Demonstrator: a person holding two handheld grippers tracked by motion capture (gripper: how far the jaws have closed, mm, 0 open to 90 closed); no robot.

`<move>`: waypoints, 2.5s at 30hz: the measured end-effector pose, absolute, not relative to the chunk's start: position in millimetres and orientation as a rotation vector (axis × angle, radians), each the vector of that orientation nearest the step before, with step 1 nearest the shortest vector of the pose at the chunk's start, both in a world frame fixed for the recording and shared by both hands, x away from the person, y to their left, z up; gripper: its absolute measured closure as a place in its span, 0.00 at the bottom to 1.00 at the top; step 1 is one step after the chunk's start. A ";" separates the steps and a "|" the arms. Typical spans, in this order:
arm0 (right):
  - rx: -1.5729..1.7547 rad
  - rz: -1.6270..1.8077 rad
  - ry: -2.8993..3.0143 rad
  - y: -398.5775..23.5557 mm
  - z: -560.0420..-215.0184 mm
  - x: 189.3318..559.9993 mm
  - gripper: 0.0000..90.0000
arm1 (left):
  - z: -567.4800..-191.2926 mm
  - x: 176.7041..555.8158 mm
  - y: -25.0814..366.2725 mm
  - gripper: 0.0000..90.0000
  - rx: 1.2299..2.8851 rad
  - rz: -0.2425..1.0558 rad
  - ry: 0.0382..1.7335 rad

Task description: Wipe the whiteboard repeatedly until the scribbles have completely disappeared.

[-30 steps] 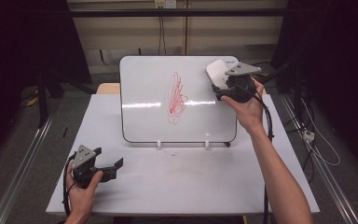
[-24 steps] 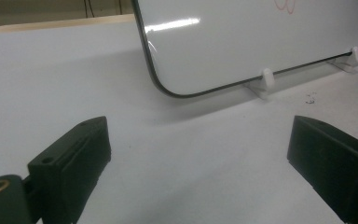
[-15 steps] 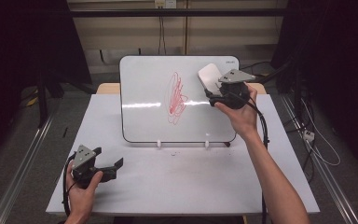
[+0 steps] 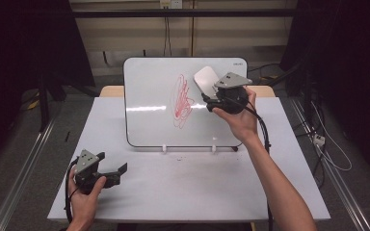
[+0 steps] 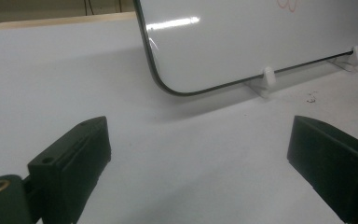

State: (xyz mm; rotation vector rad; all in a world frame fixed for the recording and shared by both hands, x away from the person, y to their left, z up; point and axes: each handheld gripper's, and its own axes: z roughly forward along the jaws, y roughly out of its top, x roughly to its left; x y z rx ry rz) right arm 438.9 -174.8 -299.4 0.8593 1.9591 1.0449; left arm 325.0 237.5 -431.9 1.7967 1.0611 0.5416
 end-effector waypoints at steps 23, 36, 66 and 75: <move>0.806 0.969 1.964 -134.0 -294.0 463.4 0.35 | -429.8 325.9 237.4 0.07 1.787 0.538 1.049; 0.837 0.893 1.928 -132.8 -298.9 481.5 0.35 | -428.8 324.0 238.0 0.07 1.796 0.544 1.047; 0.838 0.717 1.905 -114.7 -308.0 495.7 0.35 | -427.7 324.2 238.7 0.07 1.792 0.544 1.035; 0.821 0.715 1.912 -110.1 -312.0 493.7 0.35 | -428.0 324.4 238.5 0.07 1.792 0.544 1.037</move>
